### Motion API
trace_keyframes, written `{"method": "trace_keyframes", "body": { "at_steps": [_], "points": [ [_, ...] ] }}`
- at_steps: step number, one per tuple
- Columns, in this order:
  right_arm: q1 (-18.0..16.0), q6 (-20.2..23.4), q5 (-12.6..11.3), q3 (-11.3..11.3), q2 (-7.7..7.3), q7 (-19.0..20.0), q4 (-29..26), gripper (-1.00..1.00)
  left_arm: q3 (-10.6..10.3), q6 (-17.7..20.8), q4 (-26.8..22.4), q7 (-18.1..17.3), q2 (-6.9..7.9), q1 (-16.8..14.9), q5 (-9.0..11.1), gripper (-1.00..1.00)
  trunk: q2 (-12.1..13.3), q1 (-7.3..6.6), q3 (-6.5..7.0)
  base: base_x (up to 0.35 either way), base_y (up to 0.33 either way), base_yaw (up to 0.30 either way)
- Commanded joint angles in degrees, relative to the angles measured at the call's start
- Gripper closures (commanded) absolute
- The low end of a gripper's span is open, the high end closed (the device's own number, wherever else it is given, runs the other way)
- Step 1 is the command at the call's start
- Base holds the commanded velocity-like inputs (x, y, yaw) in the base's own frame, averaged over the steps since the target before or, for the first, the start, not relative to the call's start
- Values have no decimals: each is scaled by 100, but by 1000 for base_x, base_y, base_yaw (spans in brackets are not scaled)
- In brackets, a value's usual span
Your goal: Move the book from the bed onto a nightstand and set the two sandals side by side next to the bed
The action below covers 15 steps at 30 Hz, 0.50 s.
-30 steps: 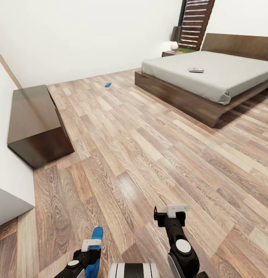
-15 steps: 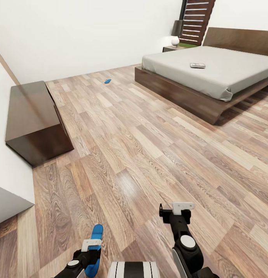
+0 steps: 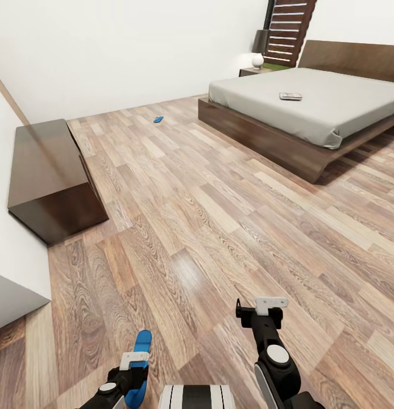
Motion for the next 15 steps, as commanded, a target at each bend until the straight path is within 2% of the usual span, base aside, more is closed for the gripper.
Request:
{"method": "trace_keyframes", "body": {
  "at_steps": [1, 11, 15],
  "points": [
    [-5, 41, 7, 7, 0, -30, -6, -100, -49, -22, 4, 34, 3, -3, 57, -100, -1, -1, -4, 0, 0, 0],
    [-10, 41, 6, 2, 2, -27, -6, -100, -49, -22, 4, 34, 3, -3, 57, -100, -1, -1, -4, 0, 0, 0],
    [-11, 41, 6, 1, 2, -27, -6, -100, -49, -22, 4, 34, 3, -3, 57, -100, -7, 9, -92, 0, 0, 0]
  ]
}}
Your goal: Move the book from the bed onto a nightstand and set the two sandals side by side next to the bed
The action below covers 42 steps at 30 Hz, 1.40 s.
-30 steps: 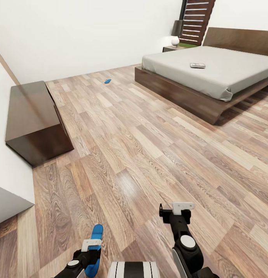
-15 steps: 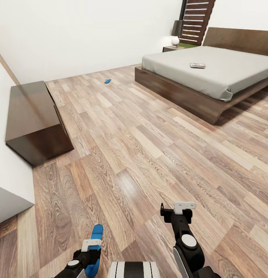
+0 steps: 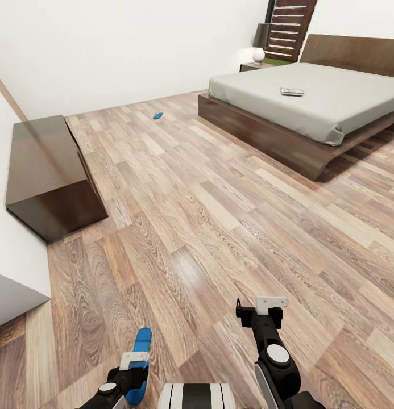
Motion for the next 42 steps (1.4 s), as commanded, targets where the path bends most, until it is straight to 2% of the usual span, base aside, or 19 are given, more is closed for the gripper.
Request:
{"method": "trace_keyframes", "body": {
  "at_steps": [1, 3, 30, 42],
  "points": [
    [-3, 41, 7, 9, -1, -29, -6, -100, -49, -22, 4, 34, 3, -3, 57, -100, -3, 1, -27, 0, 0, 0],
    [-4, 41, 7, 8, -1, -29, -6, -100, -49, -22, 4, 34, 3, -3, 57, -100, -6, 6, -71, 0, 0, 0],
    [-4, 41, 7, 8, -12, -11, -6, -100, -49, -20, -10, 34, 3, -3, 63, -100, -6, 6, -71, 0, 0, 0],
    [-4, 34, 3, -1, -109, 14, -6, -100, -49, -20, -10, 34, 3, -3, 63, -100, -6, 6, -71, 0, 0, 0]
  ]
}}
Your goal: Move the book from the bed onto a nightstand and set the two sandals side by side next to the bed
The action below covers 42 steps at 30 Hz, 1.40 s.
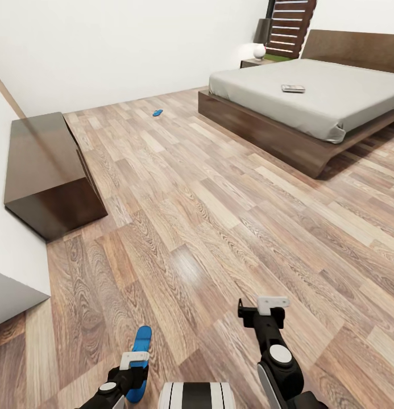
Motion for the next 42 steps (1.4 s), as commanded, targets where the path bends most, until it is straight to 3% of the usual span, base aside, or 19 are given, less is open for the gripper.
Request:
{"method": "trace_keyframes", "body": {
  "at_steps": [1, 19, 24, 31, 42],
  "points": [
    [-3, 40, 3, 2, -20, -25, -6, -100, -49, -22, 5, 35, 3, -3, 57, -100, -1, -1, -4, 0, 0, 0],
    [-6, 77, -68, -175, -121, 16, -6, -100, -49, -20, 7, 35, 3, -3, 59, -100, -1, -1, -4, 0, 0, 0],
    [-23, 95, -69, -217, -129, 247, -6, -100, -49, -20, 3, 35, 3, -3, 59, -100, -1, -1, -4, 0, 0, 0],
    [-34, 109, -69, -444, -130, 652, -6, -100, -49, -20, 0, 35, 3, -3, 59, -100, -1, -1, -4, 0, 0, 0],
    [-37, 185, -69, -586, -130, 844, -6, -100, -49, -20, -35, 35, -1, -7, 59, -100, -1, -1, -4, 0, 0, 0]
  ]
}}
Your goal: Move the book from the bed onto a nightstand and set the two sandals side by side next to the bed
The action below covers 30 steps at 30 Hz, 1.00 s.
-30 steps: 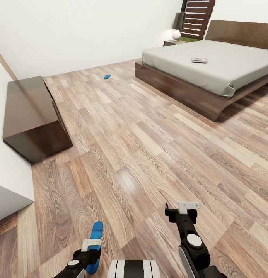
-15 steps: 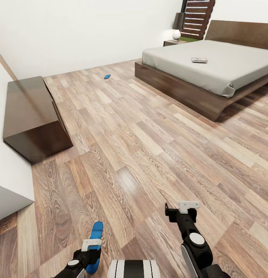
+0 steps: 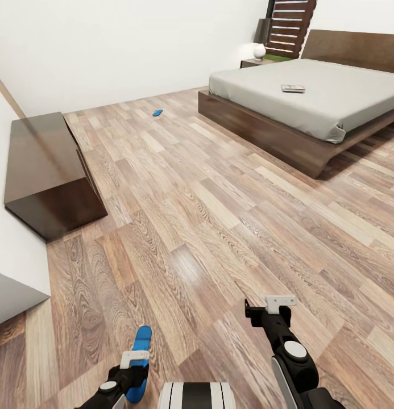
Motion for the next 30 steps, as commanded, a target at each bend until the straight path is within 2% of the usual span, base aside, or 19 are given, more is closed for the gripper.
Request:
{"method": "trace_keyframes", "body": {
  "at_steps": [1, 16, 23, 30],
  "points": [
    [-3, 42, -1, 1, -1, -22, -6, -100, -49, -22, -5, 37, 2, -6, 57, -100, -1, -1, -4, 0, 0, 0],
    [-4, 69, -1, -20, 4, 15, -6, -100, -49, -1, -131, 67, 5, -198, 57, -100, -1, -1, -4, 0, 0, 0],
    [-4, 71, -1, -14, 7, 17, -6, -100, -48, 1, -140, 69, 6, -229, 57, -100, -11, 17, -159, 0, 0, 0],
    [-1, 71, -1, -6, 8, 18, -6, -100, -49, -2, -150, 70, 7, -241, 57, -100, -11, 17, -159, 0, 0, 0]
  ]
}}
